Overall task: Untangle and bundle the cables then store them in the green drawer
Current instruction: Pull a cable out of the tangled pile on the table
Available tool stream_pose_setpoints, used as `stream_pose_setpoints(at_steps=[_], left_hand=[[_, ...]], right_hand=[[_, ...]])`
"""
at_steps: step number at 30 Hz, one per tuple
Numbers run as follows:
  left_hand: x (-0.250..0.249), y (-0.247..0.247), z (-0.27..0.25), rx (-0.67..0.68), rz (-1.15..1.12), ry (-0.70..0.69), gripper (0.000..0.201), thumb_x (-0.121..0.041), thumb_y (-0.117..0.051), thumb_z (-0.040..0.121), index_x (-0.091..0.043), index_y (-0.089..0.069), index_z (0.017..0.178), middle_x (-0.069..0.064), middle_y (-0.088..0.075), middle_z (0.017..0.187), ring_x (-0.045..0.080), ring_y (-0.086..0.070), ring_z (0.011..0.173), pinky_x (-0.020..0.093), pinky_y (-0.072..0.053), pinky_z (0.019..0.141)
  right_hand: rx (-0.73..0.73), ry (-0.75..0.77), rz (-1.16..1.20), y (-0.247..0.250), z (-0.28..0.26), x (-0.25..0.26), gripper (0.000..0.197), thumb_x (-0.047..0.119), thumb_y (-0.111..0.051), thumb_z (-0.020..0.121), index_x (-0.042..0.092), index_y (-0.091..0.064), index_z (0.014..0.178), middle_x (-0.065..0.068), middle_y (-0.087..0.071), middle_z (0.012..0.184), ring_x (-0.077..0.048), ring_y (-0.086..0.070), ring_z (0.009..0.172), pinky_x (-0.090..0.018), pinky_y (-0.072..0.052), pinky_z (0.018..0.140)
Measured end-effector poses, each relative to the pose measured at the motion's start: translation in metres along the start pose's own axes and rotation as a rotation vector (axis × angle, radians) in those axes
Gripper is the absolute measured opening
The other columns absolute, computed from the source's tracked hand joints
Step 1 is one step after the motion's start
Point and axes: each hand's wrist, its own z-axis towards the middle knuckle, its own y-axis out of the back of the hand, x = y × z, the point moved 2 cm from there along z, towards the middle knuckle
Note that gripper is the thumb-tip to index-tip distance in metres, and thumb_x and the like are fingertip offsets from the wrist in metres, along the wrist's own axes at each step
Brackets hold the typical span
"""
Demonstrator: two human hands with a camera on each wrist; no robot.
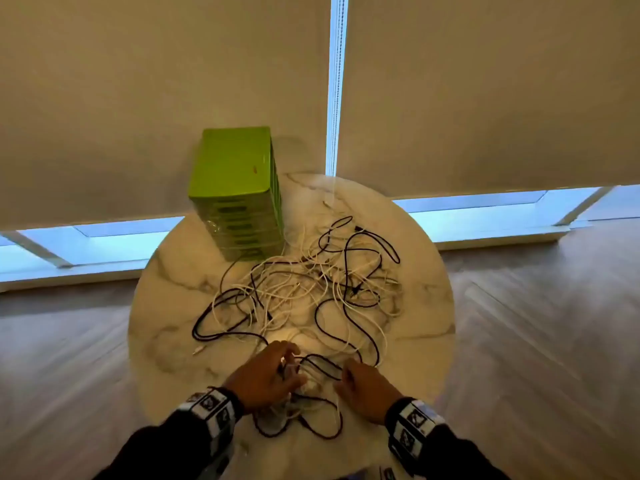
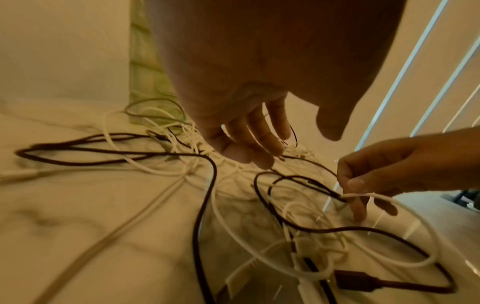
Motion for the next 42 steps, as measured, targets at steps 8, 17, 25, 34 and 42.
stream_pose_setpoints(at_steps=[8,17,25,34,42], left_hand=[[0.006,-0.014,0.035,0.360,0.377,-0.128,0.030,-0.024,-0.058,0.097,-0.017,-0.064,0.126,0.004,-0.058,0.123,0.022,-0.056,0.116,0.024,-0.040,0.093],[-0.044,0.015,0.146,0.006,0.239,-0.274,0.030,-0.026,-0.058,0.099,-0.024,-0.059,0.129,-0.006,-0.054,0.127,0.011,-0.050,0.106,0.030,-0.042,0.090],[-0.048,0.012,0.192,-0.067,0.632,-0.072,0.037,-0.049,-0.048,0.099,-0.034,-0.053,0.132,-0.010,-0.052,0.142,0.023,-0.035,0.132,0.042,-0.019,0.103],[-0.048,0.017,0.193,-0.016,0.516,-0.005,0.043,-0.040,-0.046,0.101,-0.042,-0.041,0.143,-0.004,-0.057,0.139,0.027,-0.042,0.130,0.044,-0.023,0.102],[-0.050,0.010,0.199,-0.075,0.447,0.014,0.036,-0.051,-0.042,0.102,-0.036,-0.049,0.134,-0.002,-0.056,0.137,0.025,-0.045,0.128,0.046,-0.026,0.107]], right_hand=[[0.121,0.105,-0.148,0.077,0.014,-0.001,0.025,0.045,-0.062,0.095,0.023,-0.055,0.085,0.006,-0.059,0.080,-0.011,-0.054,0.074,-0.026,-0.043,0.070],[-0.292,-0.097,-0.205,0.149,0.133,-0.021,0.028,0.027,-0.063,0.093,0.008,-0.058,0.112,-0.015,-0.055,0.117,-0.032,-0.054,0.108,-0.035,-0.041,0.085],[-0.124,-0.074,-0.190,0.134,0.134,-0.021,0.015,0.020,-0.065,0.091,0.015,-0.061,0.105,-0.007,-0.065,0.099,-0.028,-0.061,0.095,-0.030,-0.042,0.074],[-0.169,-0.133,-0.177,0.152,0.141,-0.027,0.016,0.034,-0.052,0.095,0.024,-0.061,0.103,-0.010,-0.069,0.097,-0.030,-0.065,0.086,-0.039,-0.054,0.077],[-0.162,-0.051,-0.262,0.134,0.143,-0.023,0.025,0.047,-0.057,0.094,0.024,-0.061,0.084,0.002,-0.062,0.081,-0.024,-0.060,0.078,-0.032,-0.044,0.066]])
